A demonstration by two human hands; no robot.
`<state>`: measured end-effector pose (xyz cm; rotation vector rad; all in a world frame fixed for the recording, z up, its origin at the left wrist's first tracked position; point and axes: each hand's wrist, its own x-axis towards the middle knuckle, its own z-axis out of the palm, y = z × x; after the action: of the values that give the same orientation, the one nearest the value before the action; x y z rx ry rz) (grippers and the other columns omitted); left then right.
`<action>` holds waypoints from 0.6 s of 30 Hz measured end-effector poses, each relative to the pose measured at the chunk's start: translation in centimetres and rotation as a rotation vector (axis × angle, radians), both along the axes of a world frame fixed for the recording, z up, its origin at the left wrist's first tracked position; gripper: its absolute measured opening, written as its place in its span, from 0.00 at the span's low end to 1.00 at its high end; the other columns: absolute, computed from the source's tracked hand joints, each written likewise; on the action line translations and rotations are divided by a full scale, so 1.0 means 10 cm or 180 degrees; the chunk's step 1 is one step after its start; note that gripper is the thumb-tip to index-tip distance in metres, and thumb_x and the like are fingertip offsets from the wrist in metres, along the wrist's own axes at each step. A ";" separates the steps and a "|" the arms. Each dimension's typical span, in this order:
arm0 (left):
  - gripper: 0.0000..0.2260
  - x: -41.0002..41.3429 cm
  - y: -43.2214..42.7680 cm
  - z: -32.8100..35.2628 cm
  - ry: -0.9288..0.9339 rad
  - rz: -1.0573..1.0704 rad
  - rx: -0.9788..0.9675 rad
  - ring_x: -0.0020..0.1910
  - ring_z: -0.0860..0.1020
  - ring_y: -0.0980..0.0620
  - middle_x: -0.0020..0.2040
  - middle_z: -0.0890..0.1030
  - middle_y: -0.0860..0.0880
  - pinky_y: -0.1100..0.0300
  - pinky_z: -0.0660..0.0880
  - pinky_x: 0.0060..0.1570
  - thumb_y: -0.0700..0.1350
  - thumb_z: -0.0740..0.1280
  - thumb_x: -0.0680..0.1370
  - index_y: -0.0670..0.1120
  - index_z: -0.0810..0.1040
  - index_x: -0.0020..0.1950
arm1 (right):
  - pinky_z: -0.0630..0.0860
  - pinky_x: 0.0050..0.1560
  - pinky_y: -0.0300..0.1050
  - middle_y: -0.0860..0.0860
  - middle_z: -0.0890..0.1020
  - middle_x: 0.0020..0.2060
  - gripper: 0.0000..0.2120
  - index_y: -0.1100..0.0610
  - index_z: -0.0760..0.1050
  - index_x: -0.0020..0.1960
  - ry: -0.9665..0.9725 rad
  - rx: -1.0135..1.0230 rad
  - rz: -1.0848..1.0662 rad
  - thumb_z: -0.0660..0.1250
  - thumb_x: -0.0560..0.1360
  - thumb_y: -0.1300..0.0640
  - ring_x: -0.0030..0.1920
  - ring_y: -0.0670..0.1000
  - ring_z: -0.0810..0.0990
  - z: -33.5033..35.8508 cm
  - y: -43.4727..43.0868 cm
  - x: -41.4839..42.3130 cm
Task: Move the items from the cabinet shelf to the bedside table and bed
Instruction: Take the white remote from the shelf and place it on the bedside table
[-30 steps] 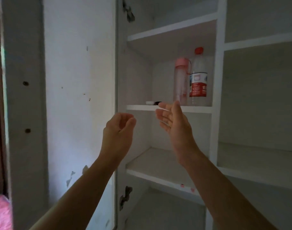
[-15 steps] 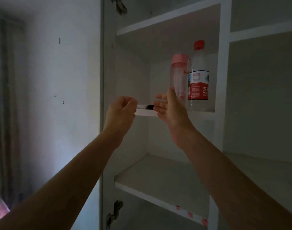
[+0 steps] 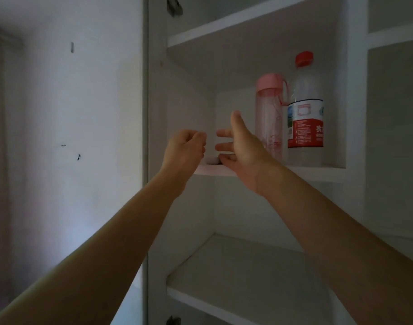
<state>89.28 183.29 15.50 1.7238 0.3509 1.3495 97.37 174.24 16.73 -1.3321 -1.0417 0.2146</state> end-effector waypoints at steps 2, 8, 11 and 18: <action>0.08 0.10 0.13 0.05 0.0142 -0.0117 0.0008 0.49 0.82 0.43 0.46 0.82 0.44 0.42 0.78 0.61 0.46 0.64 0.79 0.43 0.80 0.47 | 0.71 0.71 0.52 0.58 0.76 0.65 0.34 0.58 0.72 0.71 0.0020 -0.0061 -0.0066 0.46 0.82 0.35 0.66 0.55 0.75 0.06 0.07 0.02; 0.08 0.27 0.25 0.15 0.0504 -0.0334 -0.0032 0.21 0.78 0.61 0.45 0.73 0.44 0.61 0.74 0.40 0.44 0.61 0.81 0.42 0.74 0.45 | 0.61 0.78 0.58 0.59 0.66 0.77 0.36 0.56 0.63 0.78 -0.0217 -0.0492 -0.0462 0.45 0.81 0.33 0.77 0.58 0.65 0.21 0.15 0.05; 0.08 0.35 0.29 0.19 0.0742 -0.0200 -0.0043 0.19 0.77 0.62 0.44 0.75 0.45 0.61 0.71 0.38 0.44 0.61 0.82 0.41 0.76 0.52 | 0.65 0.74 0.54 0.59 0.66 0.77 0.35 0.58 0.63 0.78 -0.0187 -0.0611 -0.0463 0.46 0.82 0.35 0.77 0.58 0.64 0.25 0.22 0.07; 0.16 0.48 0.41 0.39 0.1236 -0.0096 -0.0202 0.48 0.84 0.45 0.58 0.77 0.41 0.49 0.81 0.57 0.40 0.63 0.81 0.38 0.70 0.68 | 0.59 0.79 0.60 0.61 0.58 0.80 0.35 0.58 0.57 0.80 0.0251 -0.0733 -0.0366 0.47 0.82 0.36 0.80 0.60 0.57 0.37 0.42 0.09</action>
<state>94.04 187.38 19.36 1.9262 0.5753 0.9658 98.24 178.44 20.47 -1.5737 -0.8904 0.3051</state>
